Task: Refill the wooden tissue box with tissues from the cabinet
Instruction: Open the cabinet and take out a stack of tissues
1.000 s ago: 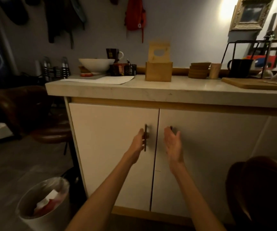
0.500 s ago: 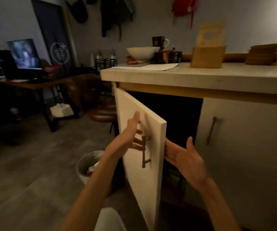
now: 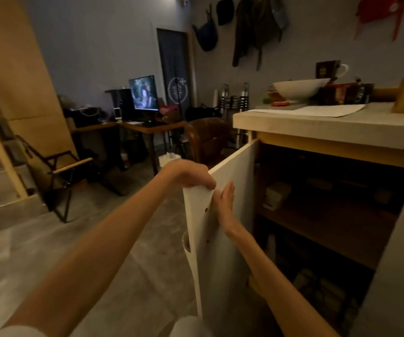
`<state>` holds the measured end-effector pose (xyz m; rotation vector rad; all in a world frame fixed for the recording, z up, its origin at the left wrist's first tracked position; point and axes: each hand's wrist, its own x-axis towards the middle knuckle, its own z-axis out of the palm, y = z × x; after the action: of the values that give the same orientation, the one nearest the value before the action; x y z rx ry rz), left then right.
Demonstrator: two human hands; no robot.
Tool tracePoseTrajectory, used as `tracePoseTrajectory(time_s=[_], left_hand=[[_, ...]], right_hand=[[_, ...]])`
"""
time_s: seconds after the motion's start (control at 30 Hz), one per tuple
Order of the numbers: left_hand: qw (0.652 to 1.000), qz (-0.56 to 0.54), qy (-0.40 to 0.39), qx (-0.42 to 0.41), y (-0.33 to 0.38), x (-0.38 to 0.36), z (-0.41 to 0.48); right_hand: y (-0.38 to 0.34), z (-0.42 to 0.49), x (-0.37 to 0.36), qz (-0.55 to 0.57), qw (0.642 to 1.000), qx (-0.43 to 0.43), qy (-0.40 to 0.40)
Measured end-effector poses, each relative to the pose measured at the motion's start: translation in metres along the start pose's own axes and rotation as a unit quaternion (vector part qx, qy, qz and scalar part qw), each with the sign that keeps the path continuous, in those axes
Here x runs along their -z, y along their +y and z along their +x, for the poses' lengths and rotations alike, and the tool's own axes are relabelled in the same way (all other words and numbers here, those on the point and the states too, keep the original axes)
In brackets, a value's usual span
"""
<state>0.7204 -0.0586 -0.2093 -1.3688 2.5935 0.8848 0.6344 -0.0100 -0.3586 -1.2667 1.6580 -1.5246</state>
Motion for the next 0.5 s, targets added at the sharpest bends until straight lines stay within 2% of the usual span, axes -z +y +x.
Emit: tracePoseTrajectory(time_s=[0.07, 0.17, 0.27, 0.33, 0.43, 0.5], left_hand=[[0.996, 0.075, 0.046, 0.026, 0.000, 0.010, 0.012], [0.958, 0.205, 0.201, 0.016, 0.003, 0.009, 0.048], [0.930, 0.234, 0.282, 0.016, 0.010, 0.003, 0.091], [0.920, 0.233, 0.316, 0.009, 0.022, -0.001, 0.120], [0.907, 0.249, 0.337, -0.042, 0.054, -0.010, 0.164], [0.905, 0.254, 0.336, -0.064, 0.077, -0.018, 0.190]], right_hand=[[0.014, 0.008, 0.011, -0.007, 0.999, 0.020, -0.046], [0.032, 0.026, 0.050, 0.013, 0.998, 0.000, -0.068], [0.049, 0.054, 0.092, 0.008, 0.997, -0.065, 0.040], [0.064, 0.074, 0.124, 0.039, 0.984, -0.146, 0.098], [0.087, 0.096, 0.173, 0.069, 0.950, -0.264, 0.151], [0.106, 0.107, 0.201, 0.081, 0.934, -0.299, 0.180]])
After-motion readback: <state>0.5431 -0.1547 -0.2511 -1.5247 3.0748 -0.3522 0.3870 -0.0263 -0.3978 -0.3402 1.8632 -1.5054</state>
